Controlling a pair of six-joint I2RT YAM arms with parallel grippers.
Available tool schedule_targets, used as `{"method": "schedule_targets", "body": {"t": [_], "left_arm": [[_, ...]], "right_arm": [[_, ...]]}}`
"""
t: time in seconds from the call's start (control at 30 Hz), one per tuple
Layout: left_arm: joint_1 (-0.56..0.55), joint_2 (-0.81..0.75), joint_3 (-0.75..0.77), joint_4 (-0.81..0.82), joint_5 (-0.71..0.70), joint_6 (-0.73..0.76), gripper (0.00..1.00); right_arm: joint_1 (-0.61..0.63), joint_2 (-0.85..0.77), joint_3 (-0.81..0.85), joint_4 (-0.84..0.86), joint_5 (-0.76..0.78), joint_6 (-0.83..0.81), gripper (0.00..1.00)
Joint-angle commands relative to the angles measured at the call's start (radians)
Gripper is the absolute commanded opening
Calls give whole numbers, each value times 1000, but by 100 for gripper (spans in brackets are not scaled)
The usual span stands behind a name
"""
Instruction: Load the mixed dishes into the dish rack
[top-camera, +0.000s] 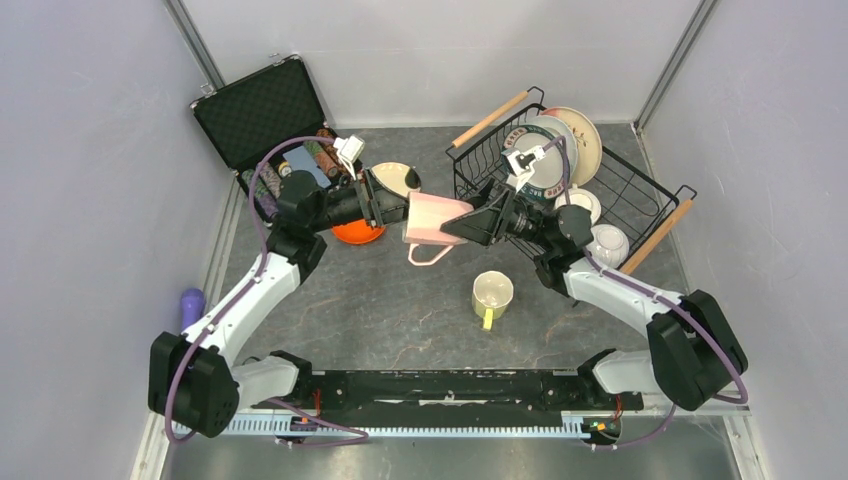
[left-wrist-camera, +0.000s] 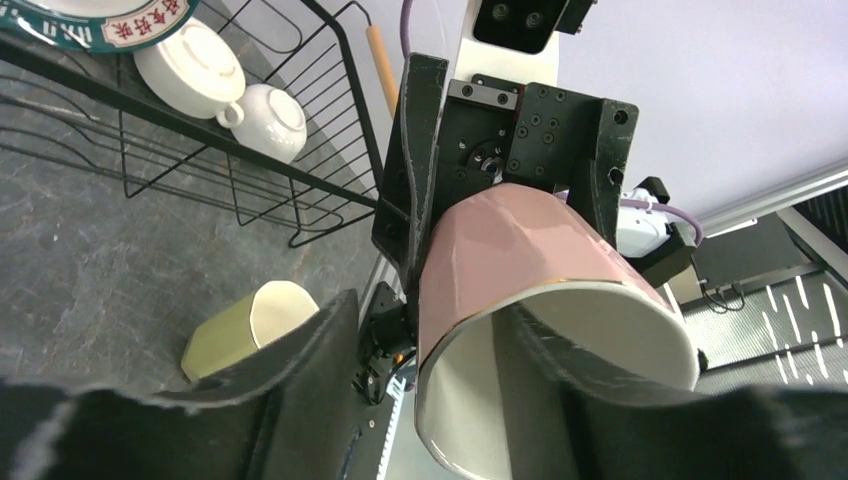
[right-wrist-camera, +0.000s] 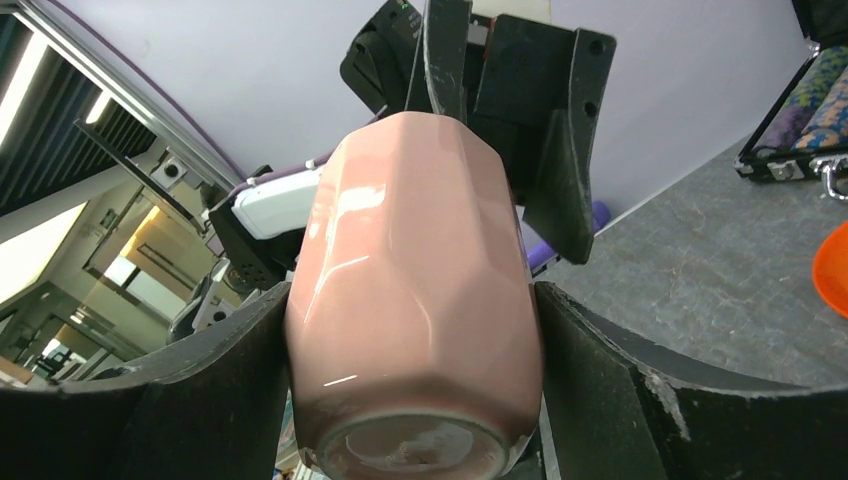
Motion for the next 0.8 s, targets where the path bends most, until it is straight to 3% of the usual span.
{"method": "schedule_targets", "body": {"t": [0.0, 0.3, 0.37, 0.43, 0.53, 0.57, 0.67, 0.77], "left_arm": [[41, 8, 31, -10, 31, 31, 62], [191, -59, -44, -77, 27, 36, 69], [203, -97, -38, -195, 3, 134, 69], [203, -134, -27, -317, -29, 230, 70], [203, -179, -6, -484, -70, 367, 70], [203, -193, 4, -539, -92, 413, 70], [202, -219, 18, -645, -144, 506, 70], [196, -240, -3, -651, -180, 525, 70]], "right_arm": [[-29, -16, 66, 78, -5, 32, 10], [-220, -10, 128, 5, -56, 56, 1], [-291, -21, 183, -211, -76, -65, 0], [-346, -45, 271, -576, -26, -331, 0], [-372, -10, 532, -1262, 248, -771, 0], [-373, 15, 615, -1422, 361, -870, 0], [-377, 76, 772, -1671, 563, -1023, 0], [-377, 134, 869, -1854, 732, -1114, 0]]}}
